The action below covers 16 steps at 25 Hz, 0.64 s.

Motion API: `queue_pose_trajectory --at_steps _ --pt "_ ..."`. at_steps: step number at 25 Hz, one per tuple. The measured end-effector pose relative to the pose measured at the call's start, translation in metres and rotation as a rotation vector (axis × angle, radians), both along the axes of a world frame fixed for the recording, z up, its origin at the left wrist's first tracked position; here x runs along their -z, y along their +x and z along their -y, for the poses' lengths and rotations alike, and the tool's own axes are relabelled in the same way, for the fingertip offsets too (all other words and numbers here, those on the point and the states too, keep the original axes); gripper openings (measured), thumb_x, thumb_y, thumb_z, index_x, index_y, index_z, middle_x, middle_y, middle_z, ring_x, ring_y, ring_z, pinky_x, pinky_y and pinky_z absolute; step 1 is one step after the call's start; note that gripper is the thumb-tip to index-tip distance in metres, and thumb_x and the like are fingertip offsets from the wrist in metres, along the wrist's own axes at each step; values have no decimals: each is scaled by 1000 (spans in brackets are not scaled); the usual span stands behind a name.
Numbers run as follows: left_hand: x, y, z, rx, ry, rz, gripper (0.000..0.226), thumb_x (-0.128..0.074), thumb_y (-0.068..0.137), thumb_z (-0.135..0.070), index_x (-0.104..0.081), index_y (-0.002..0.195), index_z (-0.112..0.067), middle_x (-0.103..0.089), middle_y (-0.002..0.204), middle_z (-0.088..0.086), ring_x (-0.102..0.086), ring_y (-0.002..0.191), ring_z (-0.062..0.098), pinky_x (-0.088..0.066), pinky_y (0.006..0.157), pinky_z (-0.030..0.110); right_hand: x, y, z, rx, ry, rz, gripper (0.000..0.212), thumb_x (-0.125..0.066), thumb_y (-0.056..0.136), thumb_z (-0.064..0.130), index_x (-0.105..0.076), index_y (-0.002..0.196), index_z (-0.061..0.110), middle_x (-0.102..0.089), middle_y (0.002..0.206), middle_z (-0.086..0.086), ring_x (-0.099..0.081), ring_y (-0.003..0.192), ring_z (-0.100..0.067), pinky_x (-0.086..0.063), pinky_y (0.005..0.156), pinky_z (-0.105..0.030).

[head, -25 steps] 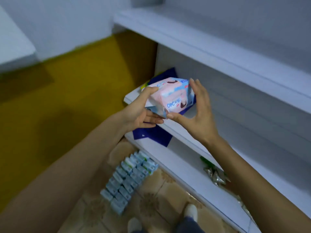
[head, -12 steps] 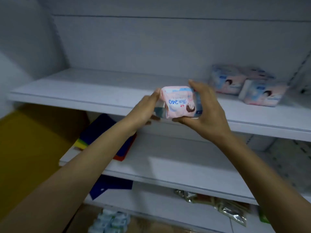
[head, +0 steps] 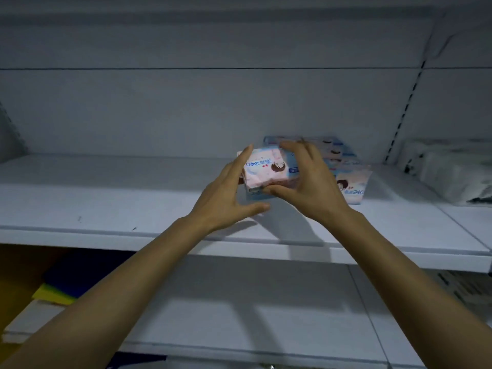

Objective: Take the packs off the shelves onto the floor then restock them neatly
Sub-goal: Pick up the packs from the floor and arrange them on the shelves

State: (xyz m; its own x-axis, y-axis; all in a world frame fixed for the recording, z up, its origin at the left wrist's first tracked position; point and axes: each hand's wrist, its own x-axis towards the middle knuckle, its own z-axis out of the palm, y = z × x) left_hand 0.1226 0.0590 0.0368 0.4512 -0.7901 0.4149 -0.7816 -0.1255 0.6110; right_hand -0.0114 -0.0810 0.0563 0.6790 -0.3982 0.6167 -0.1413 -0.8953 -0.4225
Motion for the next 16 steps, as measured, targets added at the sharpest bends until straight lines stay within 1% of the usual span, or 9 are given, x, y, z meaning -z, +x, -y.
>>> queue_pose_trajectory --at_steps 1,3,5,8,9,10,12,14,16 --pt "1 0 12 -25 -55 -37 93 -78 76 -36 -18 145 -47 -49 140 -6 -56 112 10 -51 90 29 0 0 8 -26 7 13 74 -76 77 41 -40 138 21 -42 137 -4 -47 119 -19 -44 89 -30" --pt "6 2 34 -60 -62 -188 82 -78 79 -22 -29 144 -35 -57 130 -4 -61 107 13 -53 87 24 -3 -3 27 -30 34 66 63 -63 86 48 -40 138 22 -46 138 -3 -48 121 -19 -46 93 -34" --pt "15 5 49 -57 18 -299 82 -74 83 -14 -26 147 -32 -58 128 -2 -62 109 16 -54 86 26 -1 -11 58 54 -21 83 57 -54 90 53 -45 135 22 -53 135 -3 -51 120 -21 -46 93 -36" --pt "23 1 68 -54 13 -433 94 -72 84 -15 -8 150 -33 -58 127 -5 -63 109 17 -57 87 33 21 -26 100 244 -228 -116 60 -50 85 65 -56 123 19 -64 121 -5 -60 105 -26 -50 88 -40" --pt "25 -2 75 -56 7 -442 93 -72 85 -16 -8 150 -32 -58 127 -5 -63 110 17 -56 89 35 34 -29 108 266 -287 -162 59 -53 82 63 -58 120 18 -65 118 -5 -61 103 -27 -49 90 -41" --pt "28 -6 83 -62 -1 -421 86 -72 85 -18 -14 148 -29 -59 127 -5 -62 111 17 -56 90 36 47 -32 112 276 -333 -160 55 -58 80 57 -59 119 17 -64 118 -6 -60 105 -27 -46 93 -42" --pt "35 -12 95 -98 -26 -373 67 -69 87 -20 -28 140 -25 -61 126 -4 -61 113 18 -54 92 37 62 -35 115 286 -379 -76 50 -63 79 44 -59 119 14 -62 121 -8 -56 110 -28 -40 100 -42" --pt "40 -13 101 -129 -50 -355 57 -65 90 -20 -33 137 -24 -60 128 -4 -60 114 16 -53 94 38 63 -34 114 281 -382 -16 49 -63 79 41 -58 119 13 -61 121 -8 -55 111 -28 -38 102 -42" --pt "42 -12 103 -135 -57 -340 54 -62 92 -18 -34 137 -24 -58 130 -5 -58 116 15 -52 95 37 64 -31 116 281 -380 5 47 -61 80 40 -58 119 13 -61 122 -9 -54 113 -28 -34 106 -43"
